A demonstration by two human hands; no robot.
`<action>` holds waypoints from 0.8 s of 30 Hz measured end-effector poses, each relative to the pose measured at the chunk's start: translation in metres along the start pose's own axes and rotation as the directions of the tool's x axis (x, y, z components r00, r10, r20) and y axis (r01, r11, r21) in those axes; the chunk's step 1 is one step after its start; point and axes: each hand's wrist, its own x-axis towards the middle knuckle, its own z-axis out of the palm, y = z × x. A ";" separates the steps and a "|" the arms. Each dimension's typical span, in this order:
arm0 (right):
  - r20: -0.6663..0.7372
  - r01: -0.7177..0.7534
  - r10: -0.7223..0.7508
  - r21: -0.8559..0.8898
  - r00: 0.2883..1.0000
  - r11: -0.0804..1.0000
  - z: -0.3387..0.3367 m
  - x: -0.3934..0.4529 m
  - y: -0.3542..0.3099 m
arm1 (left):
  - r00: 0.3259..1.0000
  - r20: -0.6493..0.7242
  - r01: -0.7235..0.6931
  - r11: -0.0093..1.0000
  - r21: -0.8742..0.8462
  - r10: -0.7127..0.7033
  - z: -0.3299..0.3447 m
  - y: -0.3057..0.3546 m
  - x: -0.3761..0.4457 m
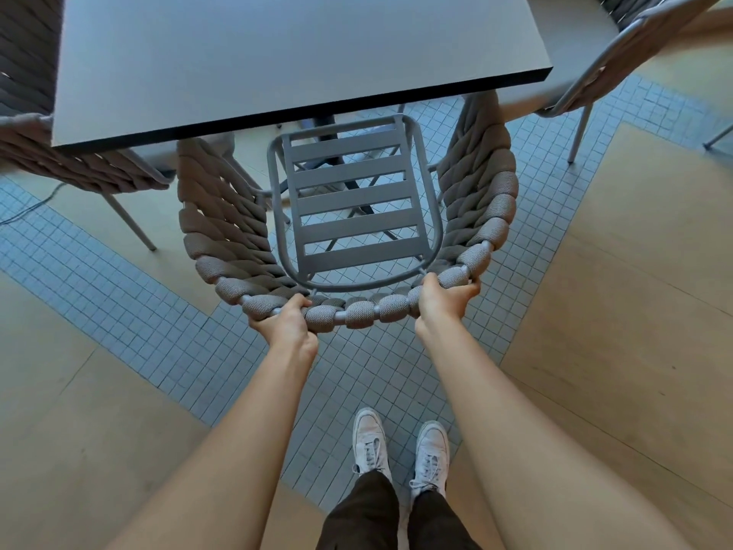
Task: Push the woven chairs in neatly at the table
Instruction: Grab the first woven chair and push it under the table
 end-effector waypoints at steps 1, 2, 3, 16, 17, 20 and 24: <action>-0.009 0.000 0.001 0.003 1.000 1.000 0.001 -0.001 0.000 | 1.000 -0.008 0.007 1.000 -0.003 -0.007 0.000 0.001 0.001; -0.011 0.002 -0.002 0.003 1.000 1.000 0.003 -0.002 0.000 | 1.000 -0.014 0.009 1.000 0.001 -0.009 0.001 0.002 0.002; -0.005 0.001 -0.001 0.000 1.000 1.000 0.004 -0.005 0.002 | 1.000 -0.017 0.003 1.000 0.015 -0.003 0.000 0.004 0.003; 0.263 0.364 -0.259 -0.765 0.929 0.531 -0.036 -0.018 -0.012 | 0.807 0.345 -0.499 0.241 0.832 0.480 -0.034 0.001 -0.009; 0.345 0.441 -0.296 -0.812 0.891 0.381 -0.043 -0.021 -0.018 | 0.760 0.458 -0.543 0.064 0.837 0.461 -0.037 0.002 -0.014; 0.576 0.577 -0.251 -0.813 0.778 -0.080 -0.062 -0.029 -0.035 | 0.729 0.637 -0.601 -0.209 0.771 0.252 -0.041 0.006 -0.029; 0.706 0.645 -0.143 -0.697 0.693 -0.314 -0.083 -0.042 -0.056 | 0.678 0.732 -0.658 -0.392 0.643 0.064 -0.045 0.016 -0.050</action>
